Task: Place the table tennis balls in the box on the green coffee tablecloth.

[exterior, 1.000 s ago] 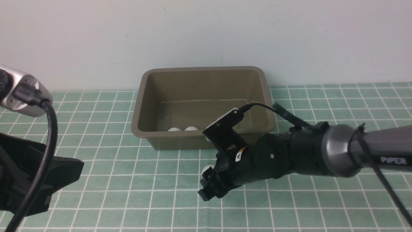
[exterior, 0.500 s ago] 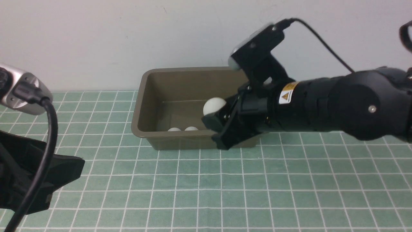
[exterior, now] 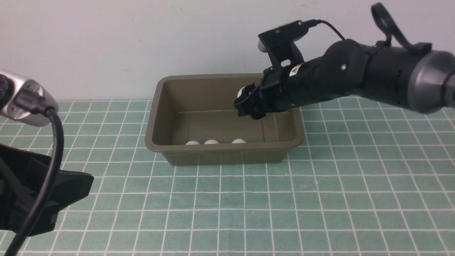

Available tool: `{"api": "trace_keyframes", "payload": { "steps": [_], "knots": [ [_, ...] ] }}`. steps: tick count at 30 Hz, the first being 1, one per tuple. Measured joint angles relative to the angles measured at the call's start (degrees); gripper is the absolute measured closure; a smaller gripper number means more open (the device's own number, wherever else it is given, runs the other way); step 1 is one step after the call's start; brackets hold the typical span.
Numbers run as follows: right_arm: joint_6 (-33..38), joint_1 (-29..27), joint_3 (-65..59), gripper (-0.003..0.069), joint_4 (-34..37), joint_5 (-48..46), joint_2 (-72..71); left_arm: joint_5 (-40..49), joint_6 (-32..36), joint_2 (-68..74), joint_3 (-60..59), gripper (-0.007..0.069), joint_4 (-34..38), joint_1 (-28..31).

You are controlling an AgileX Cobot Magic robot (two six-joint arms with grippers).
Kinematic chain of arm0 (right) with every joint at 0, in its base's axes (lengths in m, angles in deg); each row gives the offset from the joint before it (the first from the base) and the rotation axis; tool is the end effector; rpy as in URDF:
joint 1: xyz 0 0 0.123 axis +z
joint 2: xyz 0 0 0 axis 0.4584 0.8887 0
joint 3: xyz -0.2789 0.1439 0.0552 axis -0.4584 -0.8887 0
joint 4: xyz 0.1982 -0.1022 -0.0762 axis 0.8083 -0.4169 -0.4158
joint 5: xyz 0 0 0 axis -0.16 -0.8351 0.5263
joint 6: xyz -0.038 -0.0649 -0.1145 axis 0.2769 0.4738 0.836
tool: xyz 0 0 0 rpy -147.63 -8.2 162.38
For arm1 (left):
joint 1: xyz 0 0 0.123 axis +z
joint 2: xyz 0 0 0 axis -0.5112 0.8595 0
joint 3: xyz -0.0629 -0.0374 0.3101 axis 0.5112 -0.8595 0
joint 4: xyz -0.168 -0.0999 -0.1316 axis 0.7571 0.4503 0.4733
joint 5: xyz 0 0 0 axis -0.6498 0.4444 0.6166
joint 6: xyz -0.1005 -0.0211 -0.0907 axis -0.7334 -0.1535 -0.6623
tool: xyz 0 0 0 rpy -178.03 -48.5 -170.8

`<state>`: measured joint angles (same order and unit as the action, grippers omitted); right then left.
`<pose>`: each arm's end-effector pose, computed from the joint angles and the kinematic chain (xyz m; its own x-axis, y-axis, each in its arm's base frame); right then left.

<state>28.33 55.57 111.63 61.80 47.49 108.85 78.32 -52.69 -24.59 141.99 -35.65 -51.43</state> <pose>0.4093 0.2483 0.2444 -0.5784 -0.3594 -0.7323 -0.6067 0.7896 0.0916 0.1103 -0.0606 0.3647 -0.6385 0.2365 -0.7324 0.4364 0.8951 -0.0913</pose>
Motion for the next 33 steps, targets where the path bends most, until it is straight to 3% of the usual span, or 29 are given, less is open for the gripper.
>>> {"api": "trace_keyframes", "payload": {
  "steps": [3, 12, 17, 24, 33],
  "knots": [
    [0.8, -0.3, 0.0, 0.0069, -2.9, 1.5, -1.6, 0.0, 0.0, 0.0, 0.0, 0.0178, 0.1, 0.0],
    [-0.4, -0.7, 0.0, 0.0132, -14.8, 1.6, -19.2, 0.0, 0.0, 0.0, 0.0, 0.0178, 0.1, 0.0],
    [-8.1, -4.0, 0.1, 0.0141, -25.8, -0.2, -31.5, 0.0, 0.0, 0.0, 0.0, 0.0178, 0.1, 0.0],
    [-17.5, -8.2, 0.1, 0.0141, -38.3, -11.6, -44.2, -0.2, 0.0, 0.0, 0.0, 0.0178, 0.1, 0.0],
    [-19.5, -8.2, -4.5, 0.0141, -37.3, -24.5, -60.9, -0.8, 0.0, 0.0, 0.0, 0.0178, 0.1, 0.0]
  ]
}}
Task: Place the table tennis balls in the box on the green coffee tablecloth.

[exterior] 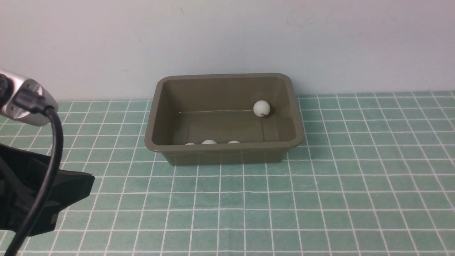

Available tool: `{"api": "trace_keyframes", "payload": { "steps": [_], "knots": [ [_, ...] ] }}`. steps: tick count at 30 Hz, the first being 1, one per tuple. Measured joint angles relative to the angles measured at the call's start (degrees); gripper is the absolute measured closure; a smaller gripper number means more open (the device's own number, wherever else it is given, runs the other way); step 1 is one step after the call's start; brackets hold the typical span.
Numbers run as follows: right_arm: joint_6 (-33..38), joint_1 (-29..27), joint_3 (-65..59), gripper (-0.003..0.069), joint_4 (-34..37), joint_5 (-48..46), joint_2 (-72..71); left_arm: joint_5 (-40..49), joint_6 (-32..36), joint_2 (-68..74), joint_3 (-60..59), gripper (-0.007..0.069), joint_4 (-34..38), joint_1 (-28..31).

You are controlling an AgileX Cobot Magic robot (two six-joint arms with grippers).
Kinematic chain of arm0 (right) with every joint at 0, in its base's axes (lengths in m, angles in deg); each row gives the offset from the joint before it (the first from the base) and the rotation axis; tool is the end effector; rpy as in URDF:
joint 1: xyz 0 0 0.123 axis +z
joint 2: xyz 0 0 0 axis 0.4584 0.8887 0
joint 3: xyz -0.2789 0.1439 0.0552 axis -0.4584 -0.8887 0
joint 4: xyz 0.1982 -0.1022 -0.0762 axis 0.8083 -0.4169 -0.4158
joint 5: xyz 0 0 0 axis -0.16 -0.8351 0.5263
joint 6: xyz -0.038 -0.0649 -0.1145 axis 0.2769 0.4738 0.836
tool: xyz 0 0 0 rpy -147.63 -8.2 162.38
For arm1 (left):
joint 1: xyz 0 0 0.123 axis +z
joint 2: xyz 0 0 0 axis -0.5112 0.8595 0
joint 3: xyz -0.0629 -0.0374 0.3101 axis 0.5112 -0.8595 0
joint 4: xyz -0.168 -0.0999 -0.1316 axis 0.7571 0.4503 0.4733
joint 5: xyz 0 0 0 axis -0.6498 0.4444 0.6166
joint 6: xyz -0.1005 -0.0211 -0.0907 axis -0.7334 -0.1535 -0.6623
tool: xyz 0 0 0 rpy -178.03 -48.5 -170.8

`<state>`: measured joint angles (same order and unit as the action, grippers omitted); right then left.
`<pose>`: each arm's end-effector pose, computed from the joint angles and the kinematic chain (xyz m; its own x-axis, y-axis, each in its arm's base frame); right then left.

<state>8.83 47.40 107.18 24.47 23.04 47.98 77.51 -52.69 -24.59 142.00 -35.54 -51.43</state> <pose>0.1406 0.0310 0.5149 -0.1514 -0.3239 -0.9339 -0.2587 0.9248 -0.2788 0.1115 -0.0611 0.3662 -0.6297 0.2301 -0.7420 0.4361 0.8952 -0.0924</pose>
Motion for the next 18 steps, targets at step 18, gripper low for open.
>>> {"api": "trace_keyframes", "payload": {
  "steps": [18],
  "knots": [
    [-1.6, 0.0, -60.4, 0.0143, 9.6, 21.5, -34.1, -0.6, 0.0, 0.1, 0.0, 0.0178, 1.9, 0.0]
  ]
}}
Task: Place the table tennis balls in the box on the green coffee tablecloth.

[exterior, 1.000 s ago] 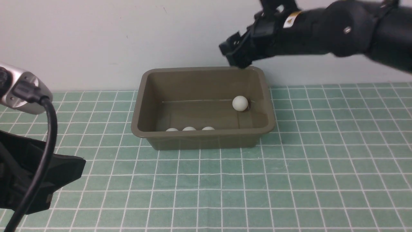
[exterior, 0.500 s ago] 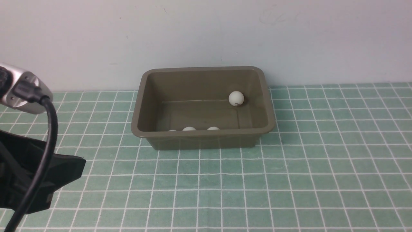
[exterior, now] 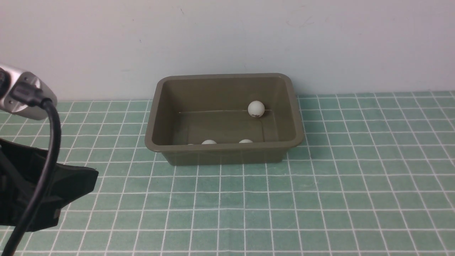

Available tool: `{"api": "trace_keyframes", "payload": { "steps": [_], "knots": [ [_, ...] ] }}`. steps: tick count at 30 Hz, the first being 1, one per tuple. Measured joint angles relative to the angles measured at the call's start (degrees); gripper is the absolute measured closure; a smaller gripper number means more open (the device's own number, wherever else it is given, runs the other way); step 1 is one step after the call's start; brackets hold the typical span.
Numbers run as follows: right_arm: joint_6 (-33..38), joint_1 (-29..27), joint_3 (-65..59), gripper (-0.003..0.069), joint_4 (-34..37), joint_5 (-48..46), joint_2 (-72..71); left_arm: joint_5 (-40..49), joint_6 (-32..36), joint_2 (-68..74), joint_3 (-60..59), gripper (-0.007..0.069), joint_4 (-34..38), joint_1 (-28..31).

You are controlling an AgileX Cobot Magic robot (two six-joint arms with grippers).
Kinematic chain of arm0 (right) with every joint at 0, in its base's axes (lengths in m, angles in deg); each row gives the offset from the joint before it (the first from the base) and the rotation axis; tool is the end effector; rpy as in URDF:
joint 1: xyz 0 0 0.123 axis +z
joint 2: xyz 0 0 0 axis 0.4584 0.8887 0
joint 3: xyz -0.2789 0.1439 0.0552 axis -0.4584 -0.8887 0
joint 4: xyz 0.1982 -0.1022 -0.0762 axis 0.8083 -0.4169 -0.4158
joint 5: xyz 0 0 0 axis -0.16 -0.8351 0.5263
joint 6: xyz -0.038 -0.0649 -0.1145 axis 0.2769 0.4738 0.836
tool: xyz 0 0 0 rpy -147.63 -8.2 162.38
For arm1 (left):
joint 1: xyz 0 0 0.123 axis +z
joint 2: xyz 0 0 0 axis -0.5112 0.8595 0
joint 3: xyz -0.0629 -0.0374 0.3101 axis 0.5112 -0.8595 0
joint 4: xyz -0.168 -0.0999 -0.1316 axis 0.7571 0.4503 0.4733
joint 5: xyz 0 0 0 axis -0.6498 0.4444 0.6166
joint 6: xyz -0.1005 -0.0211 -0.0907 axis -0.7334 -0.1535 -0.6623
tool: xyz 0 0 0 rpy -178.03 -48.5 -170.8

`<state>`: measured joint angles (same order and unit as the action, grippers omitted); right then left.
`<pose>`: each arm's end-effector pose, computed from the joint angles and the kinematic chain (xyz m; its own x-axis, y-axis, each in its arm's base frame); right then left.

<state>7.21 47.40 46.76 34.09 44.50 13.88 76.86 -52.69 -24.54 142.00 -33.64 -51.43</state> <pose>0.0635 0.0219 0.2655 -0.2543 -0.2221 -0.9413 -0.3685 0.9221 -0.1180 0.1113 -0.0649 0.3678 -0.6296 0.2089 -0.7483 0.4417 0.8886 -0.1236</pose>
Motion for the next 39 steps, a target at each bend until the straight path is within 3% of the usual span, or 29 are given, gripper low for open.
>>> {"api": "trace_keyframes", "payload": {
  "steps": [14, 39],
  "knots": [
    [0.0, 0.0, -8.3, 0.0143, -0.1, -0.4, -0.1, 0.0, 0.0, 0.0, 0.0, 0.0178, 0.4, 0.0],
    [-3.6, 0.0, -8.6, 0.0143, 1.3, 1.3, -0.1, 1.4, 0.0, 0.0, 0.0, 0.0178, 0.4, 0.0]
  ]
}}
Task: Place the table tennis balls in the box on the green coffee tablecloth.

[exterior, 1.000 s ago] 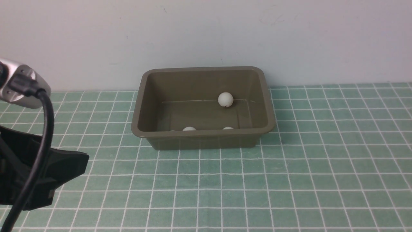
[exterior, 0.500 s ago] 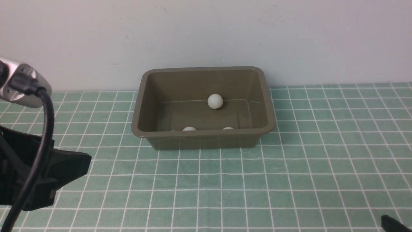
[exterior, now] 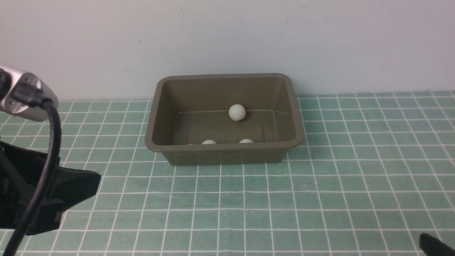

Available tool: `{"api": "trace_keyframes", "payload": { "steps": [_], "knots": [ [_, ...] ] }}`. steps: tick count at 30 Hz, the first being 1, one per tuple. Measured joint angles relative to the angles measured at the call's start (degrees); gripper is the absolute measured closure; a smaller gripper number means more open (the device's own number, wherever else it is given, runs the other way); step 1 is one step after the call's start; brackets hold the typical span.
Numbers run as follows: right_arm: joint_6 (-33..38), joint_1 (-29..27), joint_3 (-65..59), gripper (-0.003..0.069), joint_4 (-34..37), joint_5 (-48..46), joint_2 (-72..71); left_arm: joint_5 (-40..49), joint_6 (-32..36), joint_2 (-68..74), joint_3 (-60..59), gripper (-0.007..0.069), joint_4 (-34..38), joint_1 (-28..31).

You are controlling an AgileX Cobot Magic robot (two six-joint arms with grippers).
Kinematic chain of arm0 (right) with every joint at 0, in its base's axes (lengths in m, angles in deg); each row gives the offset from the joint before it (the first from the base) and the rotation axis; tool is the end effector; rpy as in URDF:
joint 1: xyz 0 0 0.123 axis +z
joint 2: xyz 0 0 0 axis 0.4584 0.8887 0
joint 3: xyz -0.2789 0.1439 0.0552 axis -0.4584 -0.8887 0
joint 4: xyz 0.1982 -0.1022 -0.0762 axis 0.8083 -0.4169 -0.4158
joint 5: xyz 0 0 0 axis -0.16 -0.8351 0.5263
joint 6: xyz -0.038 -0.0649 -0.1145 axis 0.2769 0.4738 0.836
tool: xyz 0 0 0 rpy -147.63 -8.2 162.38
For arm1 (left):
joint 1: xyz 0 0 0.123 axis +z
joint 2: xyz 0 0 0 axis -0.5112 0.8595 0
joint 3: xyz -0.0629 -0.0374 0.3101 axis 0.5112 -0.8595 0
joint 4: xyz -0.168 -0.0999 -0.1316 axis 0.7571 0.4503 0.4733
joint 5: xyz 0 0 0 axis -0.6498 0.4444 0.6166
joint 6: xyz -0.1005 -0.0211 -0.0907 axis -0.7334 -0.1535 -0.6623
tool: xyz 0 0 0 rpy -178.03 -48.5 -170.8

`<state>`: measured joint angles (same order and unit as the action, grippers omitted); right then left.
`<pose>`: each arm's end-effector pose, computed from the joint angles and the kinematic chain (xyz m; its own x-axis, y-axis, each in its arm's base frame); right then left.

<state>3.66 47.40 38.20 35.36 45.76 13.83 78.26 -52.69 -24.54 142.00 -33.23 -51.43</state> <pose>0.0624 0.0229 0.2148 -0.3932 -0.1862 -0.9004 -0.3598 0.9323 -0.0357 0.1087 -0.0651 0.3655 -0.6464 0.2152 -0.7320 0.4442 0.8862 -0.1317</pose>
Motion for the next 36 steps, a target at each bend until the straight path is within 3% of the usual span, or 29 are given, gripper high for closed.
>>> {"api": "trace_keyframes", "payload": {
  "steps": [22, 36],
  "knots": [
    [-0.1, -0.1, -1.3, 0.0143, 0.4, -0.2, -2.0, 0.3, 0.0, 0.0, 0.0, 0.0178, 0.1, 0.0],
    [-0.1, -13.1, -6.2, 0.0143, 0.0, 0.3, -14.6, 0.4, 0.0, 0.0, 0.0, 0.0178, 1.6, 0.0]
  ]
}}
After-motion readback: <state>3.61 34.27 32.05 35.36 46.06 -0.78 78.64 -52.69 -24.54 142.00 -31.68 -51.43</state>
